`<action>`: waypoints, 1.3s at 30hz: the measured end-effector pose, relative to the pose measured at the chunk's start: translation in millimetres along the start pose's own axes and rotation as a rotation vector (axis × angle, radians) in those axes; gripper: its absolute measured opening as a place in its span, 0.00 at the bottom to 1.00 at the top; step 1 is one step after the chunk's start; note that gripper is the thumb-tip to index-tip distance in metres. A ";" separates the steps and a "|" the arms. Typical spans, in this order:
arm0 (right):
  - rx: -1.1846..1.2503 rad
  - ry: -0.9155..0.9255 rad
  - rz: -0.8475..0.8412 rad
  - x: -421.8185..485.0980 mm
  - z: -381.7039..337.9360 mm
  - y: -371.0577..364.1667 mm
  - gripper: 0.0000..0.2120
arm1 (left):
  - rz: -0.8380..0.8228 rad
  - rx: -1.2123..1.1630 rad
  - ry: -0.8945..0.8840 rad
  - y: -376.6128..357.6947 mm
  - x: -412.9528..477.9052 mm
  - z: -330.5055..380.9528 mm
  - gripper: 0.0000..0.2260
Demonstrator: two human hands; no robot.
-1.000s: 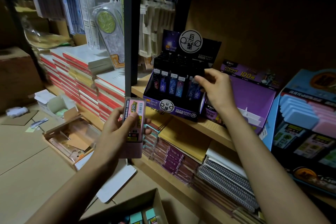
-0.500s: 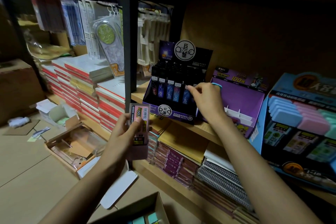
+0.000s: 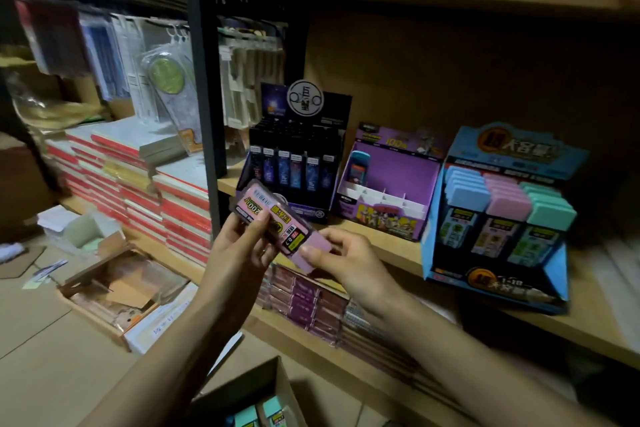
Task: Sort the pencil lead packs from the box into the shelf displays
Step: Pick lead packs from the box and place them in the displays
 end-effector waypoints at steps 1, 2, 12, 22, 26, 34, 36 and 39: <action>0.067 0.019 0.057 -7.4 -1.5 6.5 0.04 | -0.007 0.003 0.019 -5.9 -2.1 -3.5 0.12; 0.107 0.033 0.108 -14.6 -2.7 13.9 0.04 | -0.009 0.039 0.044 -12.3 -3.9 -7.0 0.12; 0.035 0.295 0.438 -70.9 -38.7 104.4 0.04 | -0.413 0.590 0.132 -112.0 -6.7 -62.3 0.11; -0.564 0.440 0.703 -140.7 -62.0 207.4 0.12 | -0.318 1.127 -0.051 -134.9 40.3 -119.4 0.32; -0.625 0.407 0.605 -135.2 -52.6 210.0 0.13 | -0.392 0.972 -0.011 -138.9 41.9 -135.0 0.29; -0.644 0.369 0.562 -130.9 -47.2 211.1 0.13 | -0.413 0.924 -0.018 -138.2 41.6 -139.4 0.28; -0.614 0.379 0.574 -128.9 -46.4 211.0 0.12 | -0.416 0.920 -0.019 -137.5 41.9 -139.9 0.28; -0.595 0.356 0.591 -122.7 -45.7 209.5 0.13 | -0.417 0.907 -0.016 -137.0 42.1 -140.6 0.28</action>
Point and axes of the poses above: each hand's wrist, its own x-axis towards the middle knuckle, its own y-axis out of the back of the hand, z = x × y, the point moved 2 cm from there along x, towards the middle knuckle, and after that the axes turned 13 degrees about -z, right-handed, at the moved point
